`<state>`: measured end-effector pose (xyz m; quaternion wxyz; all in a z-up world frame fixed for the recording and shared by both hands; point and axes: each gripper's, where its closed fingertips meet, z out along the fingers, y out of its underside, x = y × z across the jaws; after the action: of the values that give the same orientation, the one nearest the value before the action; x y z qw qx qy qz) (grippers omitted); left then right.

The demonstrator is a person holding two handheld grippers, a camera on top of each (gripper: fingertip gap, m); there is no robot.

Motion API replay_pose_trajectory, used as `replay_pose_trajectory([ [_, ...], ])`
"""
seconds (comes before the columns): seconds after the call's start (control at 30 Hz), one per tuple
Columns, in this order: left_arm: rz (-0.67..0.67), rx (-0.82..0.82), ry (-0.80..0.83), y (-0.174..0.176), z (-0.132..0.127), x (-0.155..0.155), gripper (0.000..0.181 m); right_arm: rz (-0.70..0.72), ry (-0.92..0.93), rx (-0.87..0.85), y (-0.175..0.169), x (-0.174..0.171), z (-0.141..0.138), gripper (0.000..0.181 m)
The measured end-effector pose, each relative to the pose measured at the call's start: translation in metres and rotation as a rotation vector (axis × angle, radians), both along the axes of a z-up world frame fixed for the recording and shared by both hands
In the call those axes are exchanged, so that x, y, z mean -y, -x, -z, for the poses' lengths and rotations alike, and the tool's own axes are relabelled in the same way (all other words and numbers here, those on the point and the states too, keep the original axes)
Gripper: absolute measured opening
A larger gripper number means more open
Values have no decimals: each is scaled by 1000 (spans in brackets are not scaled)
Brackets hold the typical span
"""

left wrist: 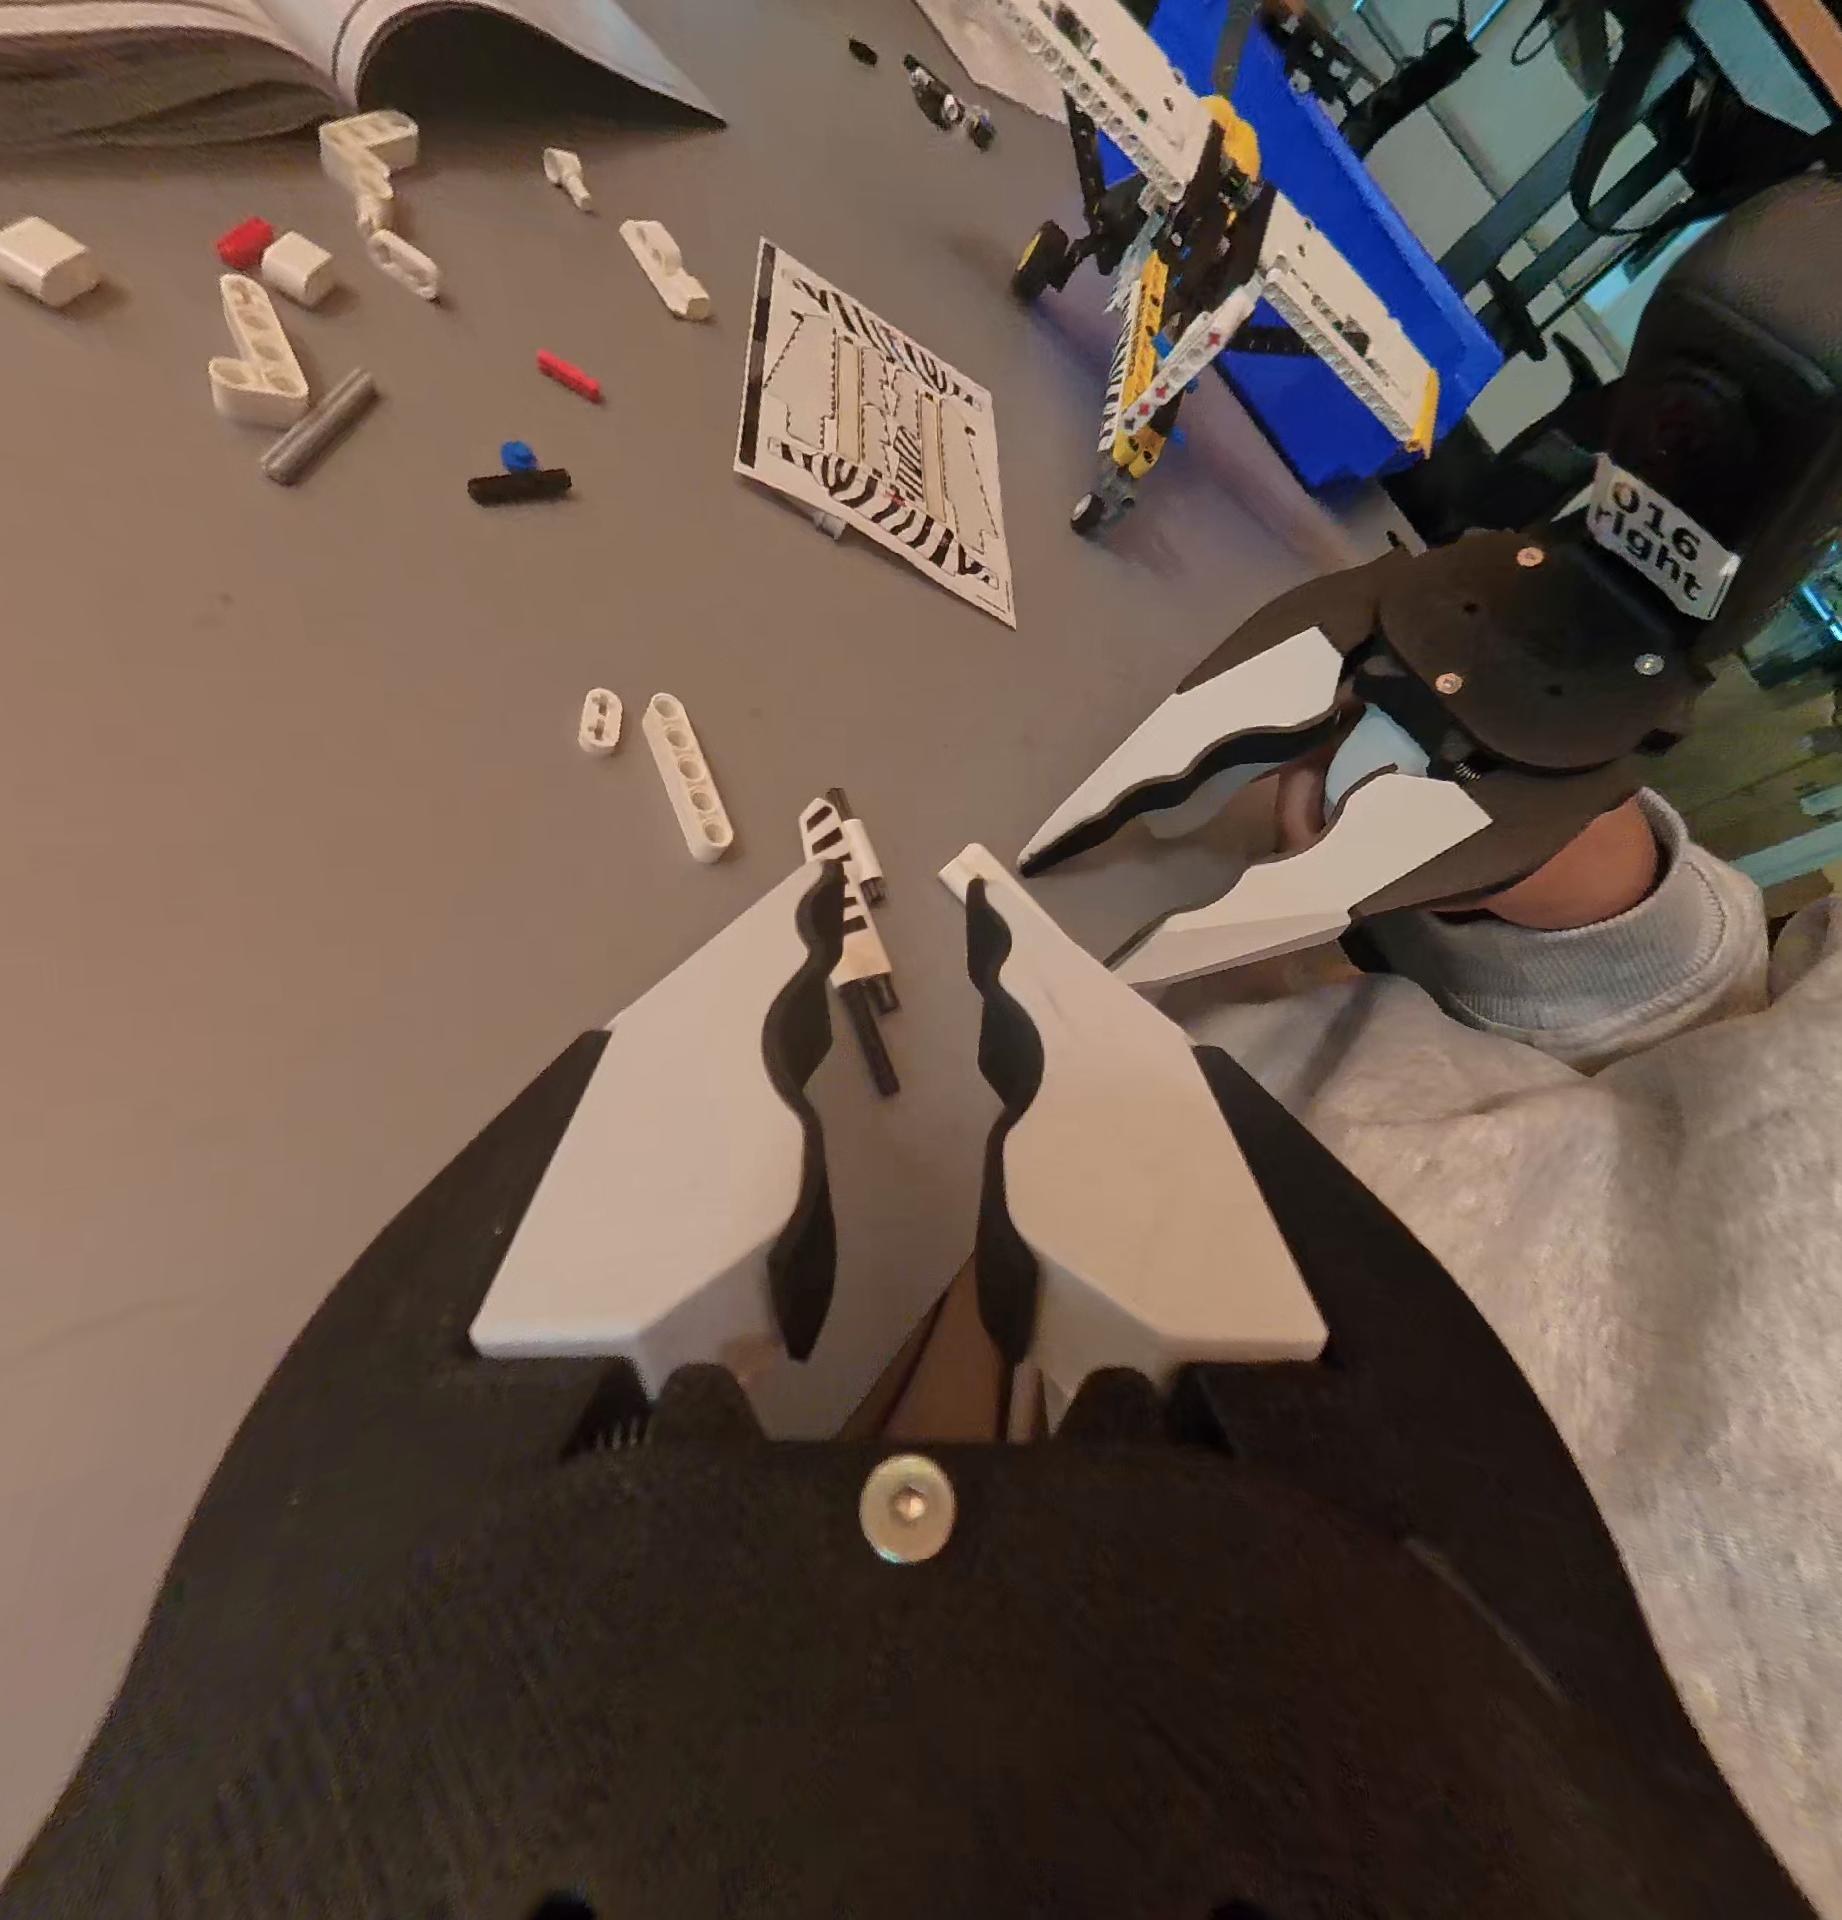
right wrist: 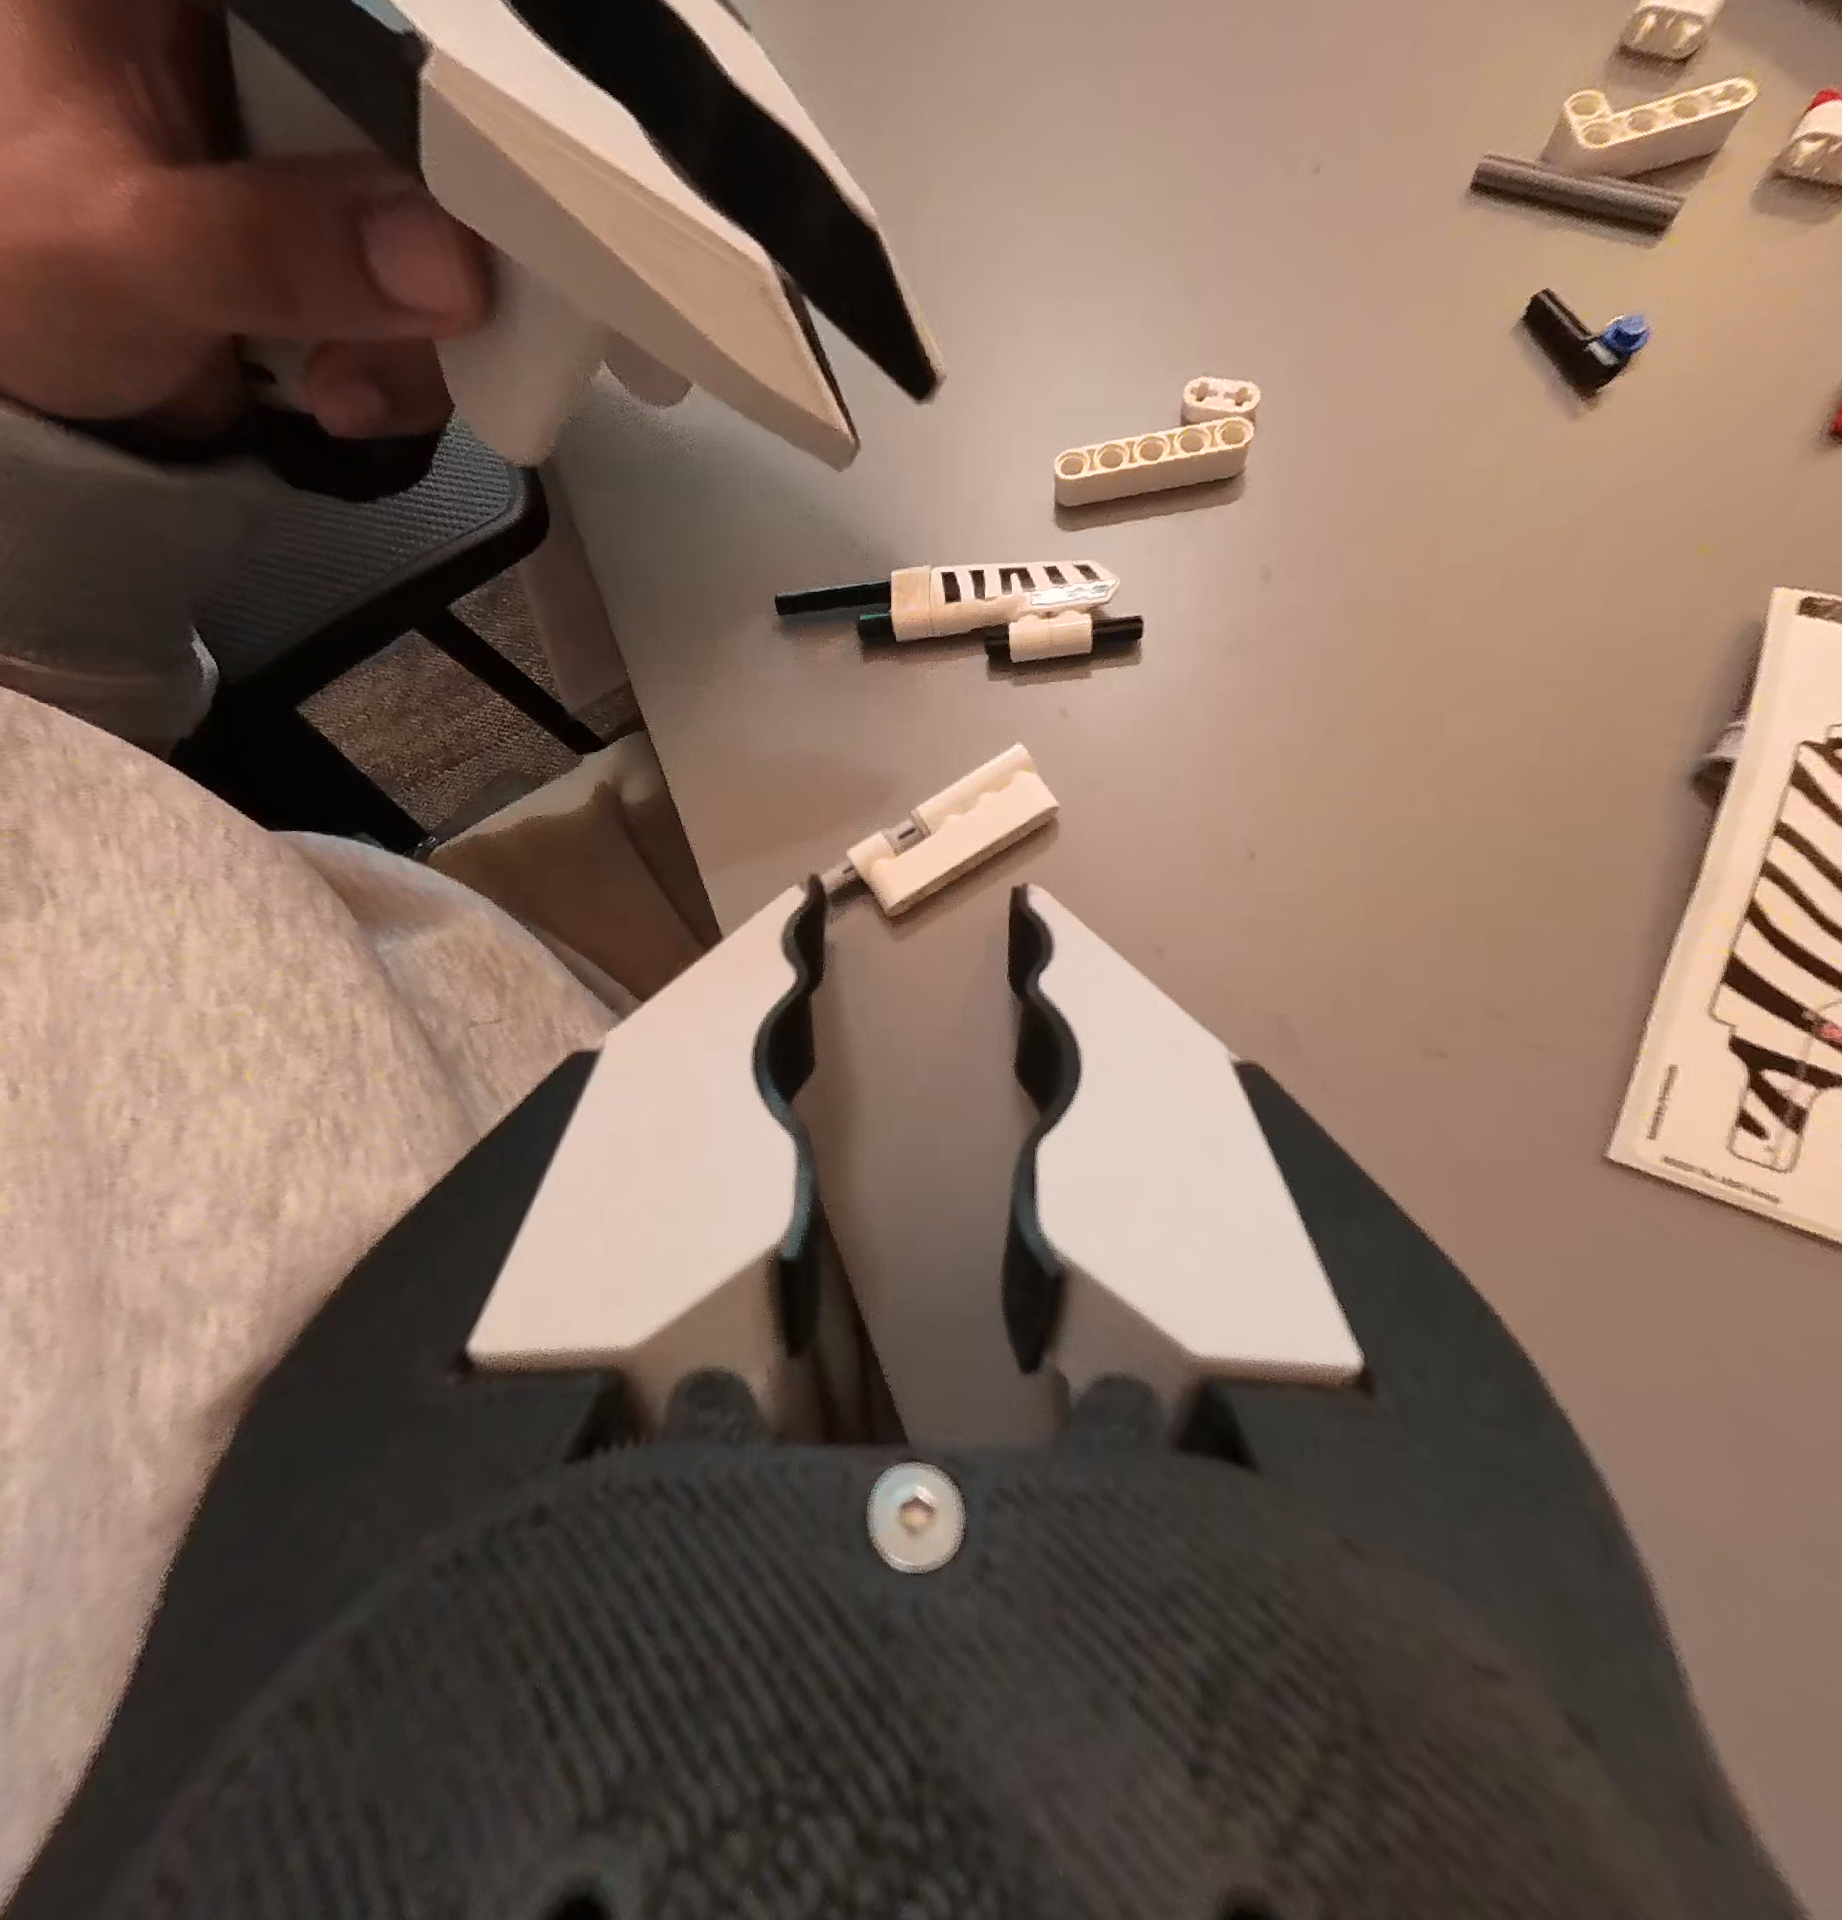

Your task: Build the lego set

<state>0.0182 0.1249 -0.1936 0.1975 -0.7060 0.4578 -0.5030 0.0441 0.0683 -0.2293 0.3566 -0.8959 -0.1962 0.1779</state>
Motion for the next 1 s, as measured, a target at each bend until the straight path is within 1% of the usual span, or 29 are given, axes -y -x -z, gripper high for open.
replay_pose_trajectory([
  [0.37,24,-71,56,-4,23,5,24,-33,-5,-33,19,-4,0,26],
  [0.47,43,-92,74,-4,27,10,11,-42,-14,-32,25,-7,0,23],
  [0.67,51,-91,79,-5,27,13,10,-54,-41,19,26,-11,1,17],
  [0.87,13,-62,67,-4,22,4,12,-38,-74,61,18,-13,-3,26],
  [1.0,4,-73,50,-5,26,2,12,-57,-115,98,16,-16,-5,42],
])
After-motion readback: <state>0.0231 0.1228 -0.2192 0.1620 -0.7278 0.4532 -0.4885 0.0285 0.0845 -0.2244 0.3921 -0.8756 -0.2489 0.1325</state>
